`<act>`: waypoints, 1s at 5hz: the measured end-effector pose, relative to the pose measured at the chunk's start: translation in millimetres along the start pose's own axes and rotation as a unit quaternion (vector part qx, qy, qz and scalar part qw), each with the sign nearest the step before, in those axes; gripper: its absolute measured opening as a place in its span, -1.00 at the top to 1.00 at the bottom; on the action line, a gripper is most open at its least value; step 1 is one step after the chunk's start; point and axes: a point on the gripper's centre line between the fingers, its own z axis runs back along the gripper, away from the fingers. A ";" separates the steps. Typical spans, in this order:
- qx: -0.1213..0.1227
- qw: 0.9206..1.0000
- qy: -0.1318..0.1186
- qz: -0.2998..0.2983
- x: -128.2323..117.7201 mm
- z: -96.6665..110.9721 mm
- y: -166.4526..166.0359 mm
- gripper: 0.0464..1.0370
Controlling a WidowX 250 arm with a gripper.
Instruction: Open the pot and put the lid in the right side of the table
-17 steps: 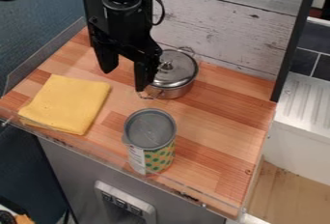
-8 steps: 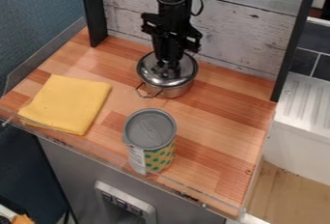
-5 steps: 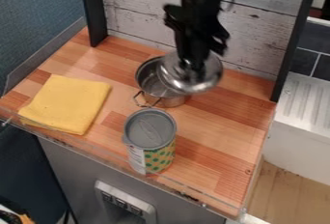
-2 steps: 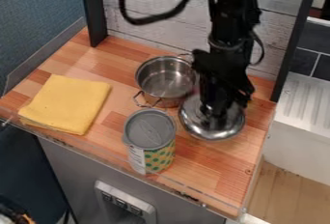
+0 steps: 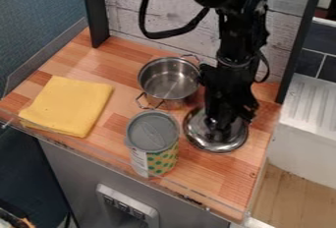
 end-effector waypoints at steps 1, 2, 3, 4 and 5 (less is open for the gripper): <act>-0.001 1.000 0.005 0.007 -3.0 0.1 -1.1 0.37; 0.020 0.999 -0.016 0.022 -7.5 31.1 -0.9 -0.23; 0.026 0.998 -0.029 0.045 -11.9 60.1 -0.2 -0.81; 0.013 0.998 -0.016 0.064 -17.9 63.1 -1.2 -0.95; 0.023 0.994 0.000 0.110 -28.5 55.2 2.0 -0.94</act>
